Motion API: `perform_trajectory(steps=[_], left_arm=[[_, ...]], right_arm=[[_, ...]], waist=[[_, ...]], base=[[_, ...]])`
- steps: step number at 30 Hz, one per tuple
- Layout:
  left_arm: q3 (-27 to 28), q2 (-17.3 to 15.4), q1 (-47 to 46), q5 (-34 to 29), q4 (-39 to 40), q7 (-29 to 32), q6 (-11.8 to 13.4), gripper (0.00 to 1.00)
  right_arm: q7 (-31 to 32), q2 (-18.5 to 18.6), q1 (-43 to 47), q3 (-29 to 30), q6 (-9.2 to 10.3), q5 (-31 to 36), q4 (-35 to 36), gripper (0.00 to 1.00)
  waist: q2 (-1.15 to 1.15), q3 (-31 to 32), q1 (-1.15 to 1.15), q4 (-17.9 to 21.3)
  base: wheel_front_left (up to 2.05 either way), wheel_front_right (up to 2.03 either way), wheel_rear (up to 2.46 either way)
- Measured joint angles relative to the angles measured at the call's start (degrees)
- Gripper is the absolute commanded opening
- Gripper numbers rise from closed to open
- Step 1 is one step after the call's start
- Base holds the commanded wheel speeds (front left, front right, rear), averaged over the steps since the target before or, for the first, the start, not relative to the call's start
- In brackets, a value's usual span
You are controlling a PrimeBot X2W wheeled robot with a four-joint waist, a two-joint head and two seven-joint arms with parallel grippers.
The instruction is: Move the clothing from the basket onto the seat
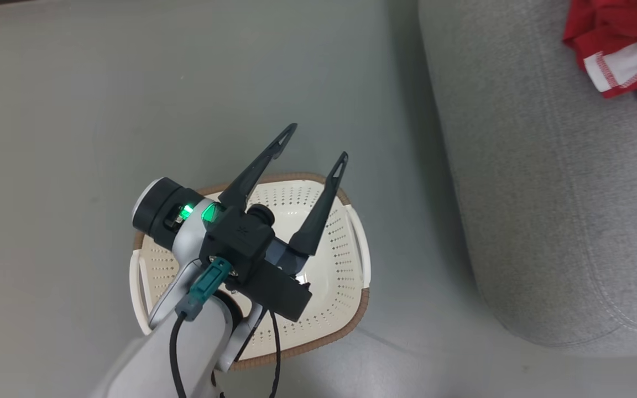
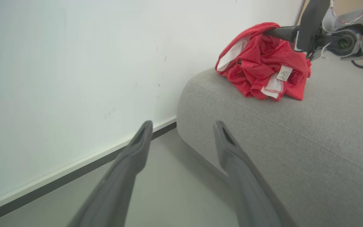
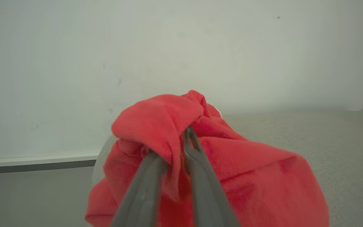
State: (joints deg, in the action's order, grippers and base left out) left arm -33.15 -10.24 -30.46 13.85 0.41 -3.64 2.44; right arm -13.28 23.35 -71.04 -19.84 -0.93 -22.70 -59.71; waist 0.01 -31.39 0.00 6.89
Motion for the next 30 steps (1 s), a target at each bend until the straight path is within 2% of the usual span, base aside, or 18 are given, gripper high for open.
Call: perform_trajectory(steps=[6, 11, 17, 30], left_arm=[[0.48, -0.44, 0.47, 0.07, -2.69, -0.78, 0.01, 1.0], [0.44, -0.22, 2.31, 0.75, -5.33, -1.68, 0.0, 1.0], [0.8, 0.54, 4.64, 2.5, -7.46, -3.37, 0.01, 1.0], [5.68, 1.44, 11.13, 6.91, -12.41, -8.15, 1.68, 1.0]], right_arm=[[-0.93, -2.7, 0.69, -1.48, -2.36, 0.2, -0.07, 1.0], [-1.01, -3.39, 4.53, -2.46, -3.14, 0.7, -0.27, 1.0], [-1.18, -4.87, 10.05, -3.35, -3.7, 1.08, 0.58, 1.0], [-1.26, -6.55, 23.21, -2.93, -4.21, 1.21, 10.34, 1.0]], waist=[[0.0, 1.79, 0.0, 1.63], [0.0, 4.47, 0.0, 2.79], [0.0, 8.52, 0.0, 3.93], [-0.01, 18.89, -0.01, 3.92]], base=[[0.0, 0.0, 0.0], [0.0, 0.0, 0.0], [0.0, 0.0, 0.0], [0.0, 0.0, 0.0]])
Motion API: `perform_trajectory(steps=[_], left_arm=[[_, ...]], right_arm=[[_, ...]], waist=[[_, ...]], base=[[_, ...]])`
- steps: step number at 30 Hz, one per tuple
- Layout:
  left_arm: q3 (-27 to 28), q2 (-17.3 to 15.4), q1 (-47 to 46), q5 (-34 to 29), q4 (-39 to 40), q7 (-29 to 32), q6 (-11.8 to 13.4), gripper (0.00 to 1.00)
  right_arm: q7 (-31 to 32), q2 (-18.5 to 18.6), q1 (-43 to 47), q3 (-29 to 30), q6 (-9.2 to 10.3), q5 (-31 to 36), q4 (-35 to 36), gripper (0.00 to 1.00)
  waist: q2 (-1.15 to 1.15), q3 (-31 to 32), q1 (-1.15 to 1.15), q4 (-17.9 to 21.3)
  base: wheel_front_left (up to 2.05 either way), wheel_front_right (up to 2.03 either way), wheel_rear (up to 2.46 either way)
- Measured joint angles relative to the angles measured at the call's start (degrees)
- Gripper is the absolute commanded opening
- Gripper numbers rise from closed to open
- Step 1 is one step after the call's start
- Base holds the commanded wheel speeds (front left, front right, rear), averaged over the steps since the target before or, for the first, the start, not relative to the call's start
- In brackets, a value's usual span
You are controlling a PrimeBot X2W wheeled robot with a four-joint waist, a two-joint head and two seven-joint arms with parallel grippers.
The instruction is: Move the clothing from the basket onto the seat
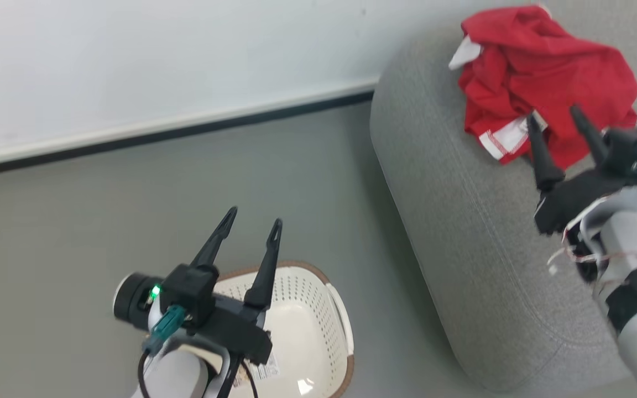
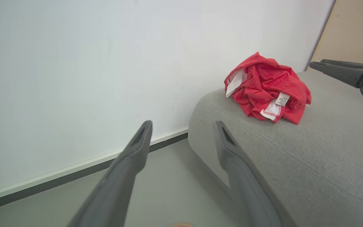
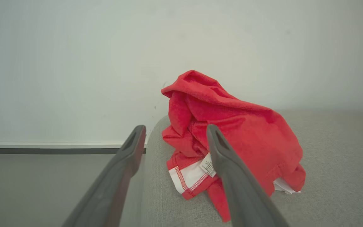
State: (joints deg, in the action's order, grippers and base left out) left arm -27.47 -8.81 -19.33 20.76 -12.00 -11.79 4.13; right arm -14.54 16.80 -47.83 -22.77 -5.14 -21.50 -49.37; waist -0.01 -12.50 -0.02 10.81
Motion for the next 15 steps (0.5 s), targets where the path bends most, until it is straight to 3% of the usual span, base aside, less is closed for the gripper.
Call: perform_trajectory(steps=[5, 15], left_arm=[[1.88, 0.08, 3.39, 1.03, -1.53, -0.91, 0.51, 1.0], [7.19, -1.69, 12.83, 3.38, -3.44, -1.96, 1.93, 1.0]], right_arm=[[0.0, -0.48, 6.6, 0.12, 0.2, 0.1, 3.76, 1.0], [0.01, -3.13, 21.45, 1.35, 4.49, 0.29, 12.95, 1.0]], waist=[[0.0, 3.51, 0.0, -1.55], [0.0, 10.48, 0.0, -6.15]], base=[[0.0, 0.0, 0.0], [0.0, 0.0, 0.0]])
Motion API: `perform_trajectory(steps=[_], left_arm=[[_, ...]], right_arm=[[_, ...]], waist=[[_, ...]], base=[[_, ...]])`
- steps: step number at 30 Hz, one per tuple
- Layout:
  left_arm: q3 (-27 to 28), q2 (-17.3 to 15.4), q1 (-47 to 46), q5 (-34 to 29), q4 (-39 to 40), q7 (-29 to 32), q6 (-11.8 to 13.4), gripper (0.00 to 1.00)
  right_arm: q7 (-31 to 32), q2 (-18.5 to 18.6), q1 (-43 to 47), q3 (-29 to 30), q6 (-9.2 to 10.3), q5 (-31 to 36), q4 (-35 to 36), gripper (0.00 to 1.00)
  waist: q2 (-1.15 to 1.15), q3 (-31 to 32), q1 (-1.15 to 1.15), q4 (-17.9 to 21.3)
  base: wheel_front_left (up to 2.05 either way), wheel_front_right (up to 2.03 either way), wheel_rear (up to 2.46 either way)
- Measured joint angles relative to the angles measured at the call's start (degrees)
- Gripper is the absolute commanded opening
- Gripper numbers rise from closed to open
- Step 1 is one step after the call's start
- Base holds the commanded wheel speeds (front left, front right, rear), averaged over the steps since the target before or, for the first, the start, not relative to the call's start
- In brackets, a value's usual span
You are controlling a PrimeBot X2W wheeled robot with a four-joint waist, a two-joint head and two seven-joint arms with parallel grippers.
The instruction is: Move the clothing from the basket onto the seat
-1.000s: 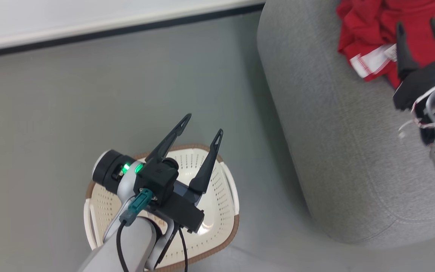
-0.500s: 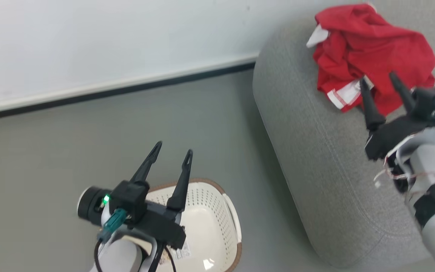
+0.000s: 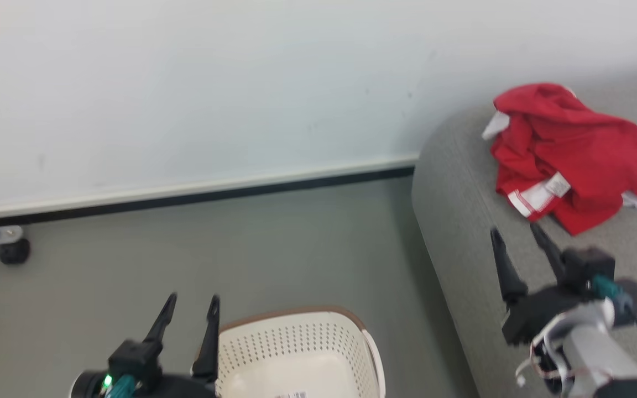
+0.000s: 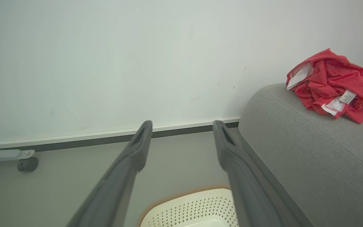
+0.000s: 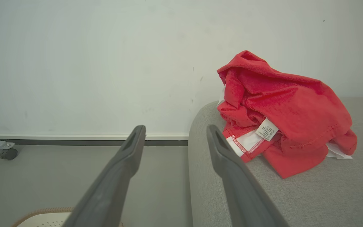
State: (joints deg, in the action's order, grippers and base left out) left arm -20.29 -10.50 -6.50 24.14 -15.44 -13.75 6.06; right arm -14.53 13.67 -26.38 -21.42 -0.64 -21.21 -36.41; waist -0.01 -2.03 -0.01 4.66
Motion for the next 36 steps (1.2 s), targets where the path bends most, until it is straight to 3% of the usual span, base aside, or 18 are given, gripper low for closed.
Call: perform_trajectory(steps=[6, 11, 22, 36], left_arm=[[2.86, -1.43, 5.98, -0.01, 0.99, -0.16, 0.51, 1.0], [5.61, -2.76, 10.08, -0.08, 3.22, -0.35, 0.57, 1.0], [9.96, -3.9, 16.97, -0.63, 6.78, -0.54, 1.02, 1.0], [12.61, -3.12, 18.84, -2.4, 9.42, -0.55, 1.05, 1.0]], right_arm=[[0.0, -0.51, 10.49, 1.55, 3.94, -0.01, 7.69, 1.0], [0.0, -0.46, 17.62, 3.16, 5.73, -0.01, 14.41, 1.0], [-0.01, 0.21, 27.49, 4.74, 6.79, 2.09, 25.05, 1.0], [-0.01, 0.04, 31.8, 7.27, 7.31, 2.83, 30.21, 1.0]], waist=[[0.0, 4.38, 0.0, -2.51], [0.0, 7.13, 0.01, -4.45], [0.0, 8.7, 0.02, -6.03], [0.01, 7.48, 0.02, -5.33]], base=[[0.0, 0.0, 0.0], [0.0, 0.0, 0.0], [0.0, 0.0, 0.0], [0.0, 0.0, 0.0]])
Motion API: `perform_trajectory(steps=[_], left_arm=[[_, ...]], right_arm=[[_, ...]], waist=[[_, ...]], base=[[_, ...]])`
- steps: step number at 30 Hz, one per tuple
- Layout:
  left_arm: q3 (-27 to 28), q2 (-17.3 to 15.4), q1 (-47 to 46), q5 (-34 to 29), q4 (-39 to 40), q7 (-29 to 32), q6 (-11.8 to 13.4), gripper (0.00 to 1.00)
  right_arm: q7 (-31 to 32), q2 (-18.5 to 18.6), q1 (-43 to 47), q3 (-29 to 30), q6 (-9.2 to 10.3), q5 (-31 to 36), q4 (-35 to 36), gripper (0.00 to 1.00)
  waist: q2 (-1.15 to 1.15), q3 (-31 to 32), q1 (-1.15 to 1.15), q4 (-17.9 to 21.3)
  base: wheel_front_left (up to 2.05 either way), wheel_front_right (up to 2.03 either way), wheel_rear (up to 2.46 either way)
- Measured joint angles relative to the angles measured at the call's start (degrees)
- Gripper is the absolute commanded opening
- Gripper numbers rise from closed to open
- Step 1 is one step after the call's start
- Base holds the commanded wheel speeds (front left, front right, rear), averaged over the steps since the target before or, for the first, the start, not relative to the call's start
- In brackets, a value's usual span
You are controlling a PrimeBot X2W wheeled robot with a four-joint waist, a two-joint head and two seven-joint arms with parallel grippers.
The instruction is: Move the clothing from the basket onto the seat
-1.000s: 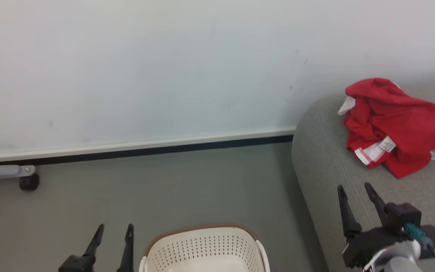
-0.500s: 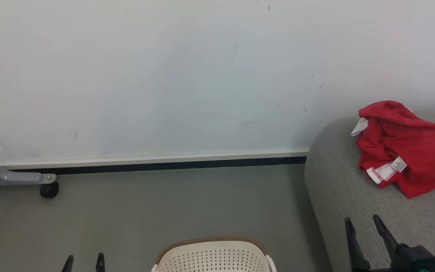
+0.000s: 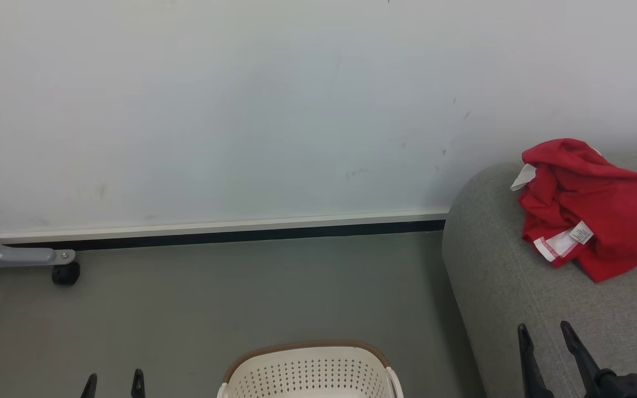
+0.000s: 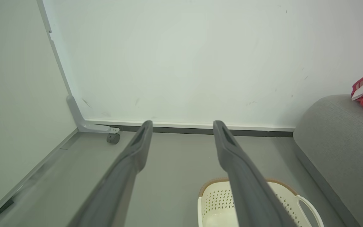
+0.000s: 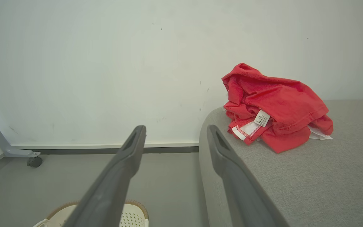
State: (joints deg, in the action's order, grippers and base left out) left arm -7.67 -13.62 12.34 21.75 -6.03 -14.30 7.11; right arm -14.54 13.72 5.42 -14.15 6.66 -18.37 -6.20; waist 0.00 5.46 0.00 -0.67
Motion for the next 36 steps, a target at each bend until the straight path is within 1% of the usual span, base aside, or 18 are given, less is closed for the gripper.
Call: perform_trajectory(steps=[2, 11, 12, 17, 22, 26, 27, 36], left_arm=[[0.1, 0.23, 0.0, -0.19, 0.26, 0.0, 0.0, 1.0], [0.55, 0.69, -0.01, -0.27, 1.09, 0.0, 0.01, 1.0], [0.46, 0.79, -0.03, -0.4, 0.93, 0.01, -0.01, 0.0], [-0.34, 2.25, 0.97, -0.36, -1.96, 0.09, -0.04, 0.0], [0.12, 2.67, 1.04, 0.6, -2.45, 0.85, -0.59, 0.0], [0.58, 2.97, 0.89, 3.42, -2.77, 1.68, -0.69, 0.0], [0.73, 3.01, 0.72, 3.89, -2.89, 1.89, -1.13, 0.0], [2.0, 3.8, -0.74, 10.83, -3.63, 3.93, -2.16, 0.0]], right_arm=[[0.0, -0.04, 0.01, 0.31, 0.34, 0.23, 0.46, 1.0], [0.0, -0.54, 0.49, 0.96, 0.38, 0.35, 1.65, 1.0], [0.02, -0.68, 0.68, 1.03, 0.37, 0.34, 1.63, 0.0], [0.42, -2.05, 2.37, 0.21, 0.37, 0.32, -1.46, 0.0], [0.93, -2.47, 2.6, 1.01, -0.09, -0.97, -1.96, 0.0], [1.82, -2.81, 2.25, 1.77, -0.46, -3.46, -2.24, 0.0], [1.93, -2.92, 2.18, 1.99, -0.65, -4.02, -2.38, 0.0], [3.98, -3.7, 1.05, 3.99, -1.79, -11.39, -3.28, 0.0]], waist=[[0.0, -0.08, 0.0, 0.01], [0.0, -0.37, 0.0, -0.26], [0.0, -0.4, 0.0, -0.36], [0.0, -0.41, 0.0, -0.35], [0.0, -0.54, 0.0, -0.33], [0.0, -0.8, 0.0, -0.28], [0.0, -0.86, 0.0, -0.27], [0.0, -1.33, 0.0, -0.17]], base=[[0.0, 0.0, 0.0], [0.0, 0.0, 0.0], [0.0, 0.0, 0.0], [0.0, 0.0, 0.0], [0.0, 0.0, 0.0], [0.0, 0.0, 0.0], [0.0, 0.0, 0.0], [0.0, 0.0, 0.0]])
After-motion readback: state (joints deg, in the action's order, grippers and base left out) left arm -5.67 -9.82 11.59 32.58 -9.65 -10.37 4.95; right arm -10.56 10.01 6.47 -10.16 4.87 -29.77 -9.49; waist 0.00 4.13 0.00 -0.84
